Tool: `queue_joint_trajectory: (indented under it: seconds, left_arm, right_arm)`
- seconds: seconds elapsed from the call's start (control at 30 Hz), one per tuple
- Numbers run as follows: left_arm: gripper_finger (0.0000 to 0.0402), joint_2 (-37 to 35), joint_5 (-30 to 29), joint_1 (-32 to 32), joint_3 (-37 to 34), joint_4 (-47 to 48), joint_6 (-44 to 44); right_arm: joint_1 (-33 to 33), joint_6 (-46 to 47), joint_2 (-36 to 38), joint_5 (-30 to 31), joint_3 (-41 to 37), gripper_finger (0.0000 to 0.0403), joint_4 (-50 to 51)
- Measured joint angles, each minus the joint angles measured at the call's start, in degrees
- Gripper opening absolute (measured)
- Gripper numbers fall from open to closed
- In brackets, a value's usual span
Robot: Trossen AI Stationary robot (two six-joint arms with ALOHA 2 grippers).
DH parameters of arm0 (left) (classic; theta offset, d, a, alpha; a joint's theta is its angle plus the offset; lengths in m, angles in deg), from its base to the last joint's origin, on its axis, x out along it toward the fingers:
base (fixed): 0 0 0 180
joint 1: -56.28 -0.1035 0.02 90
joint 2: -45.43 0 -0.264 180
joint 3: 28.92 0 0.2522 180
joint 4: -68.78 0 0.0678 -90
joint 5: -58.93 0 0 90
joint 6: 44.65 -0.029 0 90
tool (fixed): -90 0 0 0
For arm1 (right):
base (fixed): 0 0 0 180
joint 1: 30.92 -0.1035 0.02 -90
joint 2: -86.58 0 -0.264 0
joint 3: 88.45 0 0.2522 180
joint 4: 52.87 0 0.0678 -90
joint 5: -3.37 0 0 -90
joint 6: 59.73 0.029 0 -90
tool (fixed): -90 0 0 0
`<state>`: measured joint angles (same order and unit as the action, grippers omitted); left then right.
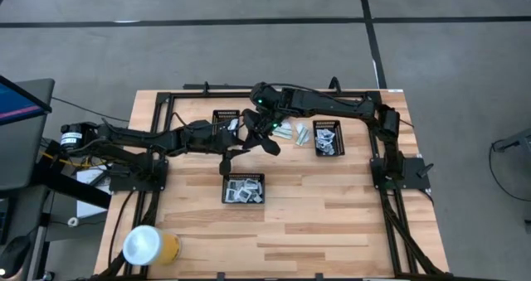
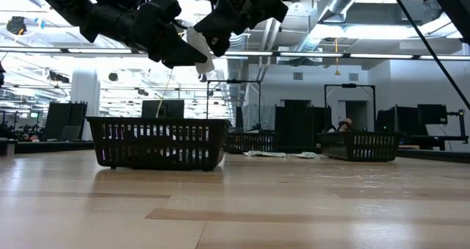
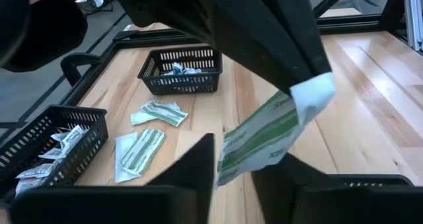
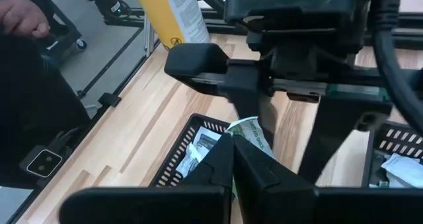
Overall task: Pick & Place First Aid Supplies
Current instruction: Put the green bandage into the left black bin
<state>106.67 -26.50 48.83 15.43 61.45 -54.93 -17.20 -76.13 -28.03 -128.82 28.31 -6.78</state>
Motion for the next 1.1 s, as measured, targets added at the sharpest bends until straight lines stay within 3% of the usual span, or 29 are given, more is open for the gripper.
queue_joint_trajectory:
  seconds: [0.17, 0.57, 0.73, 0.9, 1.1]
  left_arm:
    - [0.0012, 0.00, 0.07, 0.00, 0.00, 0.01, 0.24]
    - [0.0007, 0.00, 0.01, 0.00, 0.00, 0.38, 0.24]
    - [0.0007, 0.00, -0.50, -0.02, 0.00, 0.68, 0.26]
    - [0.0007, 0.00, -6.72, -0.02, 0.00, 3.91, 0.26]
    - [0.0007, 0.00, -19.52, -0.02, 0.00, 9.30, 3.68]
  right_arm:
    - [-0.42, 1.24, 0.00, 0.05, 0.00, 0.0008, 0.47]
    - [-0.62, 1.46, 0.02, 0.33, 0.00, 0.0112, 0.59]
    - [-0.64, 1.45, 0.02, 5.93, 0.00, 0.0165, 0.69]
    - [-0.64, 1.31, 0.02, 14.77, 0.00, 0.0201, 2.05]
    - [-0.63, 0.28, 0.02, 23.56, 0.00, 0.0216, 7.70]
